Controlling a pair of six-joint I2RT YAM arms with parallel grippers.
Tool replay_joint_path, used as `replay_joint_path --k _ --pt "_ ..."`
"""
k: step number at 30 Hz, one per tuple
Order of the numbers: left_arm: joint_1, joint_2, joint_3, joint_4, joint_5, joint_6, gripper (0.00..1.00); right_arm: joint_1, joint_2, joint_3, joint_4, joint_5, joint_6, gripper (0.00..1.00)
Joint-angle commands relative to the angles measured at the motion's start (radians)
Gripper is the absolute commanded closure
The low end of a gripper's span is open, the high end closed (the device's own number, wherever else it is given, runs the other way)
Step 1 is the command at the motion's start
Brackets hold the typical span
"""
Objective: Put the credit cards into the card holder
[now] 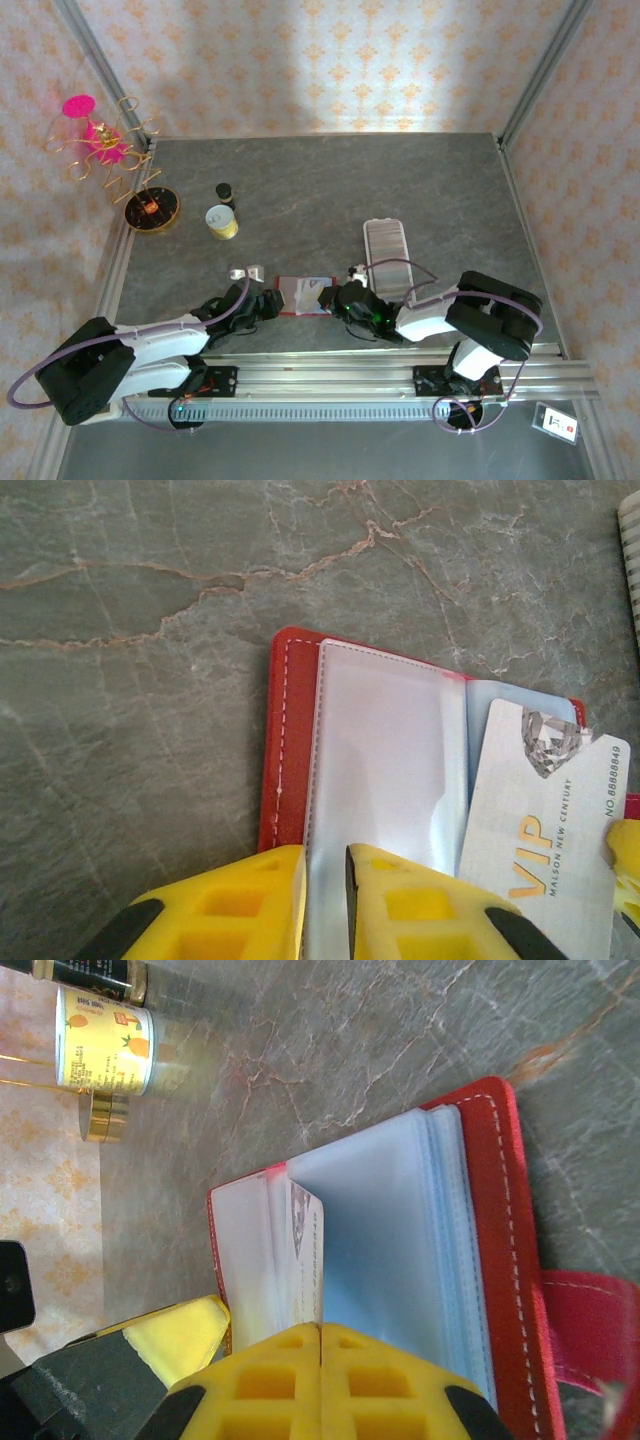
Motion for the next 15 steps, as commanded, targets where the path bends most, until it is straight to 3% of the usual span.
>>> replay_joint_path --k 1,15 --pt "-0.005 0.001 -0.023 -0.059 -0.002 -0.005 0.77 0.003 0.015 -0.005 0.025 0.027 0.003 1.00" --pt "-0.008 0.035 -0.020 -0.059 -0.014 0.004 0.76 0.003 0.031 0.007 0.054 -0.063 -0.012 1.00"
